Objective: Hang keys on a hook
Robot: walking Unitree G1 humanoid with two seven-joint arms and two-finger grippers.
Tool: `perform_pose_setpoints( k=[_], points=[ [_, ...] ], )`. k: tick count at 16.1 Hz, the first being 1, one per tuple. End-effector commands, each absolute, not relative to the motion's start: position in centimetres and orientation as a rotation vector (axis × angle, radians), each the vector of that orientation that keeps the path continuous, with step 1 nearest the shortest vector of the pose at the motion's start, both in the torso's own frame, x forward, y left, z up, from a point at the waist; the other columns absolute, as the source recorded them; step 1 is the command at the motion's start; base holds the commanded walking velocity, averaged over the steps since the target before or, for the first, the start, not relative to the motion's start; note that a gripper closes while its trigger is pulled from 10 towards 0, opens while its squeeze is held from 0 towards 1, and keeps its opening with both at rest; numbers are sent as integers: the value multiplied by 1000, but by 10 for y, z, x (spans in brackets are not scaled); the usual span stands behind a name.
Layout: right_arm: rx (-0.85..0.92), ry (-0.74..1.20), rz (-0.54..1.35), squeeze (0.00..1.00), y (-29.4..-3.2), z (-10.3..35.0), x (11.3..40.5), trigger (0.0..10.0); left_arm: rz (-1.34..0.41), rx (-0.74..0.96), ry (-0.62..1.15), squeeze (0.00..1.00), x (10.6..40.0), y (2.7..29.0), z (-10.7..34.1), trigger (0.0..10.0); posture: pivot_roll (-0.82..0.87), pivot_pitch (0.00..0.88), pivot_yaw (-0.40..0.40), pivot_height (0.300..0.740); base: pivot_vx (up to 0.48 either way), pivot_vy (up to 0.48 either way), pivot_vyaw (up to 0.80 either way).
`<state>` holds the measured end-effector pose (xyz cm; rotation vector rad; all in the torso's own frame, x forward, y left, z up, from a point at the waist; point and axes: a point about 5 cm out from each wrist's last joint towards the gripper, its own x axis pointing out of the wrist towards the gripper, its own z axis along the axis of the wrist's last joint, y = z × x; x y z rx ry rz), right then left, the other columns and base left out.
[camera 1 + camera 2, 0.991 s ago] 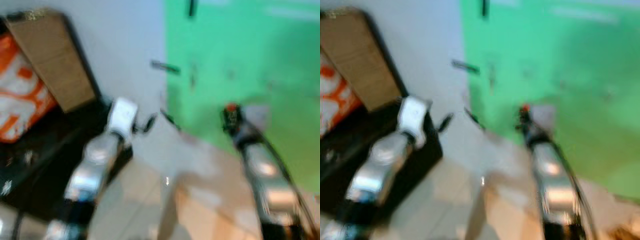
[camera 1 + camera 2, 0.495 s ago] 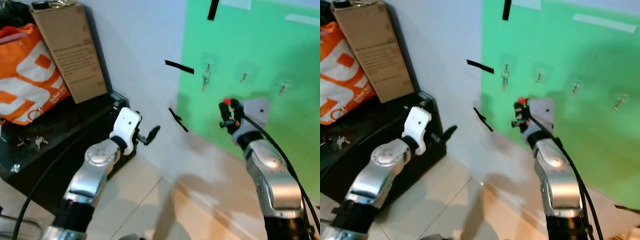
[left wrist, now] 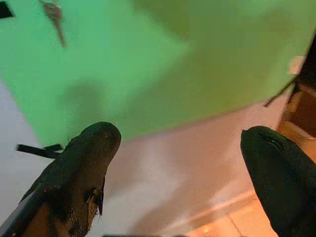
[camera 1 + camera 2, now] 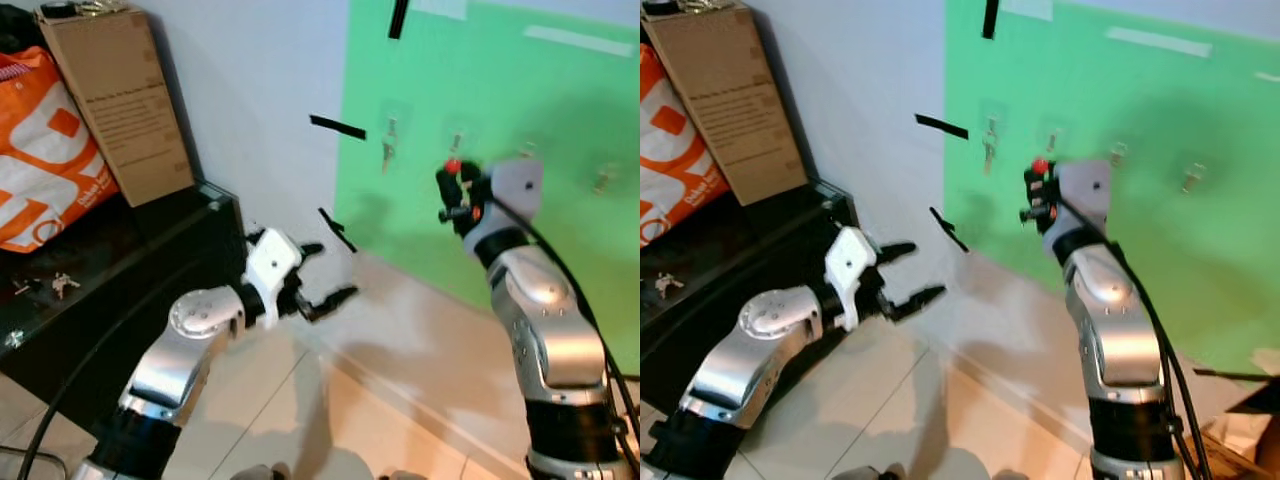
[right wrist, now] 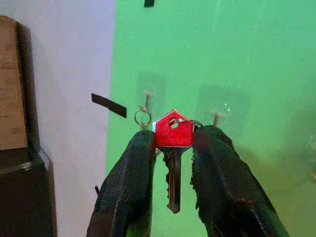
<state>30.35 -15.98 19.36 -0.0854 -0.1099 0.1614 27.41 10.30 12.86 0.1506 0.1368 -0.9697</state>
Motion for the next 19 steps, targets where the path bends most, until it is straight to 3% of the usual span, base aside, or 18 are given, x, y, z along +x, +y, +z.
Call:
perform_pose_setpoints(
  k=[1,7,12,19],
  points=[
    [-81,-109,165,0,-161,195,305,10000,-985,154,132,0,273,104,132,10000,-59,0,23,740,0,0,0],
    [-87,-108,152,0,-163,195,306,10000,-874,145,105,0,281,113,136,10000,-59,0,30,740,0,0,0],
    [-9,29,37,0,-169,154,272,10000,-513,167,68,0,298,146,137,10000,-82,0,55,740,0,0,0],
    [-25,117,-9,0,-173,137,262,10000,-477,183,56,0,298,135,132,10000,-87,0,52,740,0,0,0]
  ],
)
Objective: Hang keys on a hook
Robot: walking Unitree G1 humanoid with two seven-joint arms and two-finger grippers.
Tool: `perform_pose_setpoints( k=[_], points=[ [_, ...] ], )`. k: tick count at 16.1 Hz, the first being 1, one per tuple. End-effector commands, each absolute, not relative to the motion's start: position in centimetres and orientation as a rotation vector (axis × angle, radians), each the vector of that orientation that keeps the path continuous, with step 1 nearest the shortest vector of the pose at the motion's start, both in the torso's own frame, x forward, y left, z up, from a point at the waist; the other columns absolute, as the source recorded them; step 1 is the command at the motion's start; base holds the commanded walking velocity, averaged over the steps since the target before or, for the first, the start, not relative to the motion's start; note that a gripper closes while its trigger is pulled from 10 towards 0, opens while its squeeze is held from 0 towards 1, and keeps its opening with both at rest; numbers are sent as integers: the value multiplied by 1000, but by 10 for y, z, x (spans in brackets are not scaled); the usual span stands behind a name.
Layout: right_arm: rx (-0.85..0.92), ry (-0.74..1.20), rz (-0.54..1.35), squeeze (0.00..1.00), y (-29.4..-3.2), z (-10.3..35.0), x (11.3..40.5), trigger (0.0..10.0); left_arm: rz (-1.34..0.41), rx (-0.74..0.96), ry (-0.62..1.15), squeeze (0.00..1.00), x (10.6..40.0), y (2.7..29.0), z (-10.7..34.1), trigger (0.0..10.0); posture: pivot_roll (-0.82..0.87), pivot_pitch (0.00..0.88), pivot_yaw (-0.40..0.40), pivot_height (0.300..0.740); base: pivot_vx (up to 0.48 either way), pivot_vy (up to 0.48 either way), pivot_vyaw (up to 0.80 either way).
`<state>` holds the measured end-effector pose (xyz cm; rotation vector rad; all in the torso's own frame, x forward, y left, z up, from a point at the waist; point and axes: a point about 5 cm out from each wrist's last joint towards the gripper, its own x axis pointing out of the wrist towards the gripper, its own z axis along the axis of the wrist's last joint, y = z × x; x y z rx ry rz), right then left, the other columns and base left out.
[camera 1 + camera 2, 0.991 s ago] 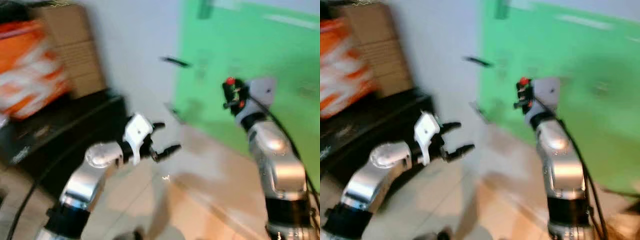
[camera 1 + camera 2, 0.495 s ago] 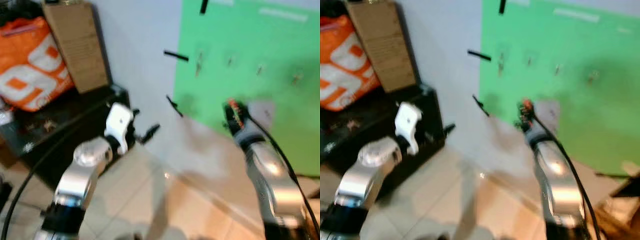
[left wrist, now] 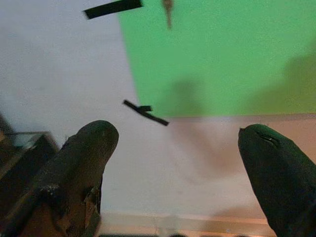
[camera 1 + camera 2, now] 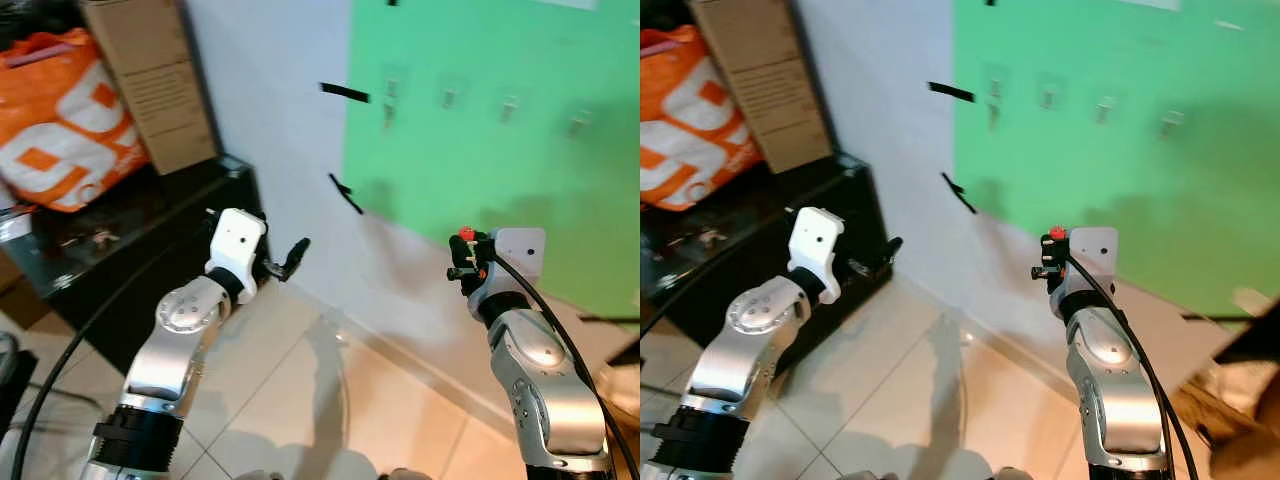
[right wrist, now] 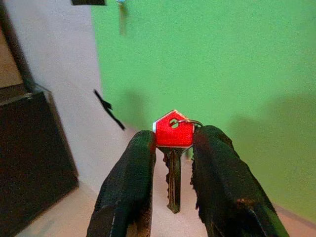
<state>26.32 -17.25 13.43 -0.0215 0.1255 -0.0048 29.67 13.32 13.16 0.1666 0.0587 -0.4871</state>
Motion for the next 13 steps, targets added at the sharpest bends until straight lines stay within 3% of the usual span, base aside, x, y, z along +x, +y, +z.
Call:
perform_pose_setpoints(
  k=[1,13],
  points=[
    [-28,119,-4,0,-172,137,263,10000,-474,183,54,0,298,134,132,10000,-88,0,51,740,0,0,0],
    [-41,130,16,0,-169,137,263,10000,-467,181,52,4,298,132,130,10000,-86,0,43,740,298,0,0]
  ],
)
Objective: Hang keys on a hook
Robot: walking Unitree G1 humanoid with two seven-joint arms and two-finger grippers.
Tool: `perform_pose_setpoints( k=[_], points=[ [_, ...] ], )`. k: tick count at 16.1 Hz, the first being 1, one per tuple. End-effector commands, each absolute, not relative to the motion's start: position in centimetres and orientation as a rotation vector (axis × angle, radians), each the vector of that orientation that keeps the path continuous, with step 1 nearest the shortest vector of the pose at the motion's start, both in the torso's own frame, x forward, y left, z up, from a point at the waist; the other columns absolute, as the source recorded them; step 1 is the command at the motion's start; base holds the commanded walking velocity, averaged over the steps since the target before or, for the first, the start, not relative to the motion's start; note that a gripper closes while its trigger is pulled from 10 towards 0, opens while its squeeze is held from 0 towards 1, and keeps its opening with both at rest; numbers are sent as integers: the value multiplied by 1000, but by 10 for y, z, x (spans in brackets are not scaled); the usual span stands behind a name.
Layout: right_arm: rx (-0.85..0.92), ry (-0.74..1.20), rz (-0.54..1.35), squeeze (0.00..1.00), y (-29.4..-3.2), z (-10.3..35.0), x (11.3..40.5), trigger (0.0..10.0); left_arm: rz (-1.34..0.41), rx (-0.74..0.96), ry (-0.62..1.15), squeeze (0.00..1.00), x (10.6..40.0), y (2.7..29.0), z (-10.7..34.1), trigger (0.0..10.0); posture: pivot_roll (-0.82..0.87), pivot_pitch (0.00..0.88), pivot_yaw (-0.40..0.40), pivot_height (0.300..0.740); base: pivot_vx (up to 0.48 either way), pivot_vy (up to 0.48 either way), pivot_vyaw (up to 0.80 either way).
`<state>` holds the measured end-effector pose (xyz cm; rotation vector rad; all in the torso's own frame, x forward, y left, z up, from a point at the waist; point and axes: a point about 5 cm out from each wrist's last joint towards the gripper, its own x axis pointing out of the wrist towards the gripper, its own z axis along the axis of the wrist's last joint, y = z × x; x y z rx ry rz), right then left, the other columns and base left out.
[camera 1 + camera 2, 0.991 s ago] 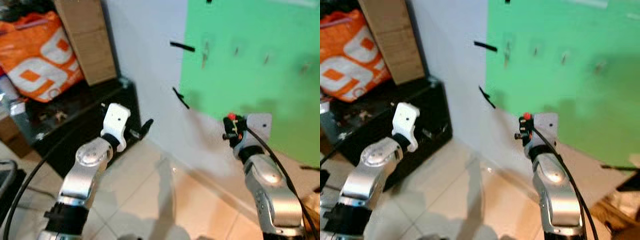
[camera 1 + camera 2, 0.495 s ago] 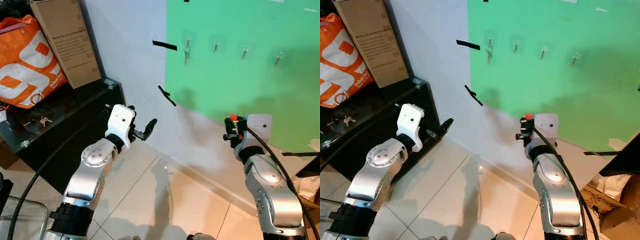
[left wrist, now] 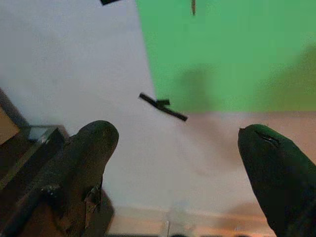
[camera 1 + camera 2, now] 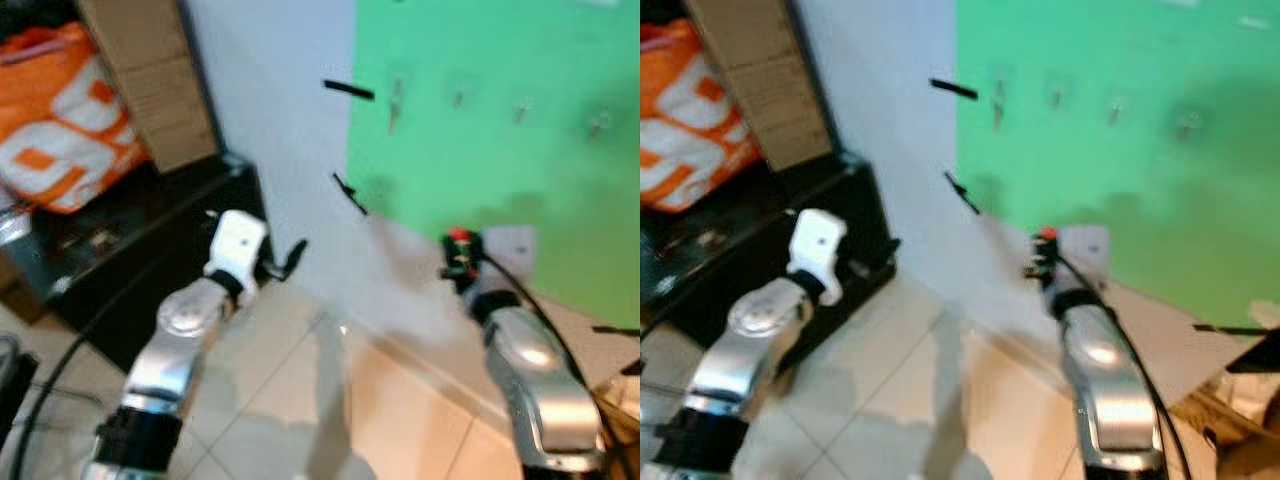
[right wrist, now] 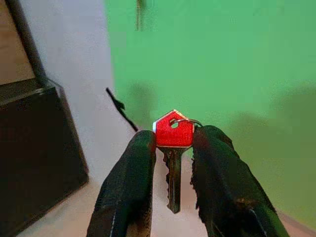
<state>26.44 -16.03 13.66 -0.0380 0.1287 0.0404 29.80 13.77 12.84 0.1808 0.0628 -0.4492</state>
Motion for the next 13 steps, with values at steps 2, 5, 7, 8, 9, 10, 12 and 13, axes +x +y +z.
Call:
perform_pose_setpoints(
  k=[2,5,7,8,9,10,12,13],
  points=[
    [-39,130,19,0,-168,137,263,10000,-467,184,53,4,298,133,130,10000,-84,0,41,740,321,0,0],
    [-67,130,45,0,-163,137,264,10000,-476,195,53,0,297,135,130,10000,-74,0,41,740,316,0,0],
    [-88,133,59,0,-160,137,265,10000,-478,200,51,0,297,136,131,10000,-70,0,41,740,319,0,400],
    [-79,133,60,0,-159,136,265,10000,-479,203,51,0,297,137,131,10000,-69,0,41,740,315,0,800],
    [-50,129,45,0,-161,136,265,10000,-485,209,50,0,296,136,131,10000,-70,0,46,740,319,0,0],
    [-46,128,39,0,-161,136,265,10000,-491,213,51,0,297,136,131,10000,-72,0,49,740,319,0,0],
    [-46,127,38,0,-161,136,265,10000,-498,215,49,0,298,135,132,10000,-70,0,52,740,319,0,0],
    [-46,126,38,0,-160,136,265,10000,-500,216,48,0,298,135,133,10000,-70,0,54,740,319,0,0]
  ],
)
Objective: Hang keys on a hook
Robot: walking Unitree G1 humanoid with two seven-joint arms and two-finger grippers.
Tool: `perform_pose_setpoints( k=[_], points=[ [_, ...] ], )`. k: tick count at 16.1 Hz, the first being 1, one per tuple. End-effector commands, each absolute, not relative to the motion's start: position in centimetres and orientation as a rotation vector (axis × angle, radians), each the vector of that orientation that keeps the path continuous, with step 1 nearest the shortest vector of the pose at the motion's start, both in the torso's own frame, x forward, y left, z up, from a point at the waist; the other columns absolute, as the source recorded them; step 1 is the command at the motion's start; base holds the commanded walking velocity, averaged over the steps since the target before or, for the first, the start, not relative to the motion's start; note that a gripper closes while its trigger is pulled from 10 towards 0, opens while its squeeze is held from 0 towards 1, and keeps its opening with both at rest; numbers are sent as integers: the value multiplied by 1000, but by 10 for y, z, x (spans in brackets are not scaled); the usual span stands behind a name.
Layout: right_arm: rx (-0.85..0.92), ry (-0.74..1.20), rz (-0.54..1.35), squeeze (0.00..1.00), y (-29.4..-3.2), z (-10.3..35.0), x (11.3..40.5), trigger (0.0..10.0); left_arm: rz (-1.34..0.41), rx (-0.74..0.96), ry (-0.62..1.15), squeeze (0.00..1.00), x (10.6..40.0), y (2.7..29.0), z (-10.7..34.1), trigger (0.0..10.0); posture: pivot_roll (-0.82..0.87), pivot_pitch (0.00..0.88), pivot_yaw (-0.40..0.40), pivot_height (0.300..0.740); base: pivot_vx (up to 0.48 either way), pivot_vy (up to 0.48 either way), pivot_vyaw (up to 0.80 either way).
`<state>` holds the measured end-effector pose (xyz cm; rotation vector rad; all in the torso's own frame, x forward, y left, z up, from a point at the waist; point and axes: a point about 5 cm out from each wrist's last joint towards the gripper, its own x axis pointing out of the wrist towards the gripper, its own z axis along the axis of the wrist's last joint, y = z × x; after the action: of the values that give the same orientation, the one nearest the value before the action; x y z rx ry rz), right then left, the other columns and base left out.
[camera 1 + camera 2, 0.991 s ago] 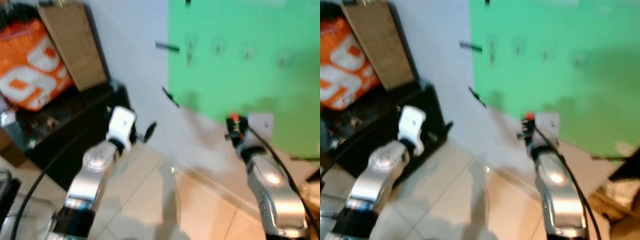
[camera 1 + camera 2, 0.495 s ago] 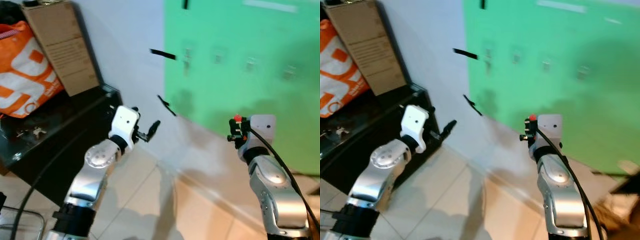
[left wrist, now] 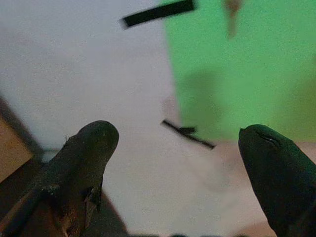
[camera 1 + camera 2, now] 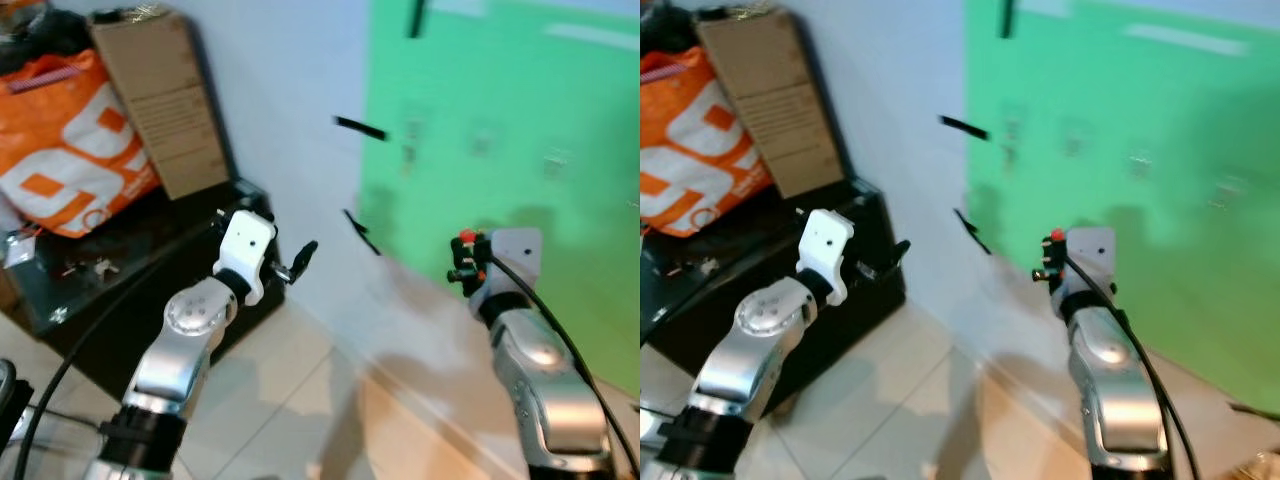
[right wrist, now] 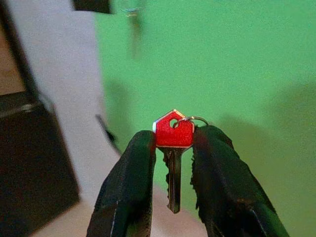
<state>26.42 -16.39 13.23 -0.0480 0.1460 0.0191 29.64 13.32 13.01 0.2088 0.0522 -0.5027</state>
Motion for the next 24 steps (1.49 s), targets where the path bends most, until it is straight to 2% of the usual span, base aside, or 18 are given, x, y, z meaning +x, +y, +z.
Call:
perform_pose_setpoints(
  k=[1,14,20,24],
  points=[
    [-45,124,35,0,-160,136,266,10000,-503,218,48,0,299,135,133,10000,-71,0,58,740,319,0,0],
    [-45,115,25,0,-165,137,265,10000,-540,221,57,0,299,131,132,10000,-83,0,73,740,313,0,-62],
    [-65,108,38,0,-169,142,267,10000,-566,219,75,0,297,129,129,10000,-81,0,53,740,0,0,0],
    [-77,97,64,0,-167,146,273,10000,-661,223,108,0,290,129,125,10000,-68,0,31,740,0,0,0]
  ],
)
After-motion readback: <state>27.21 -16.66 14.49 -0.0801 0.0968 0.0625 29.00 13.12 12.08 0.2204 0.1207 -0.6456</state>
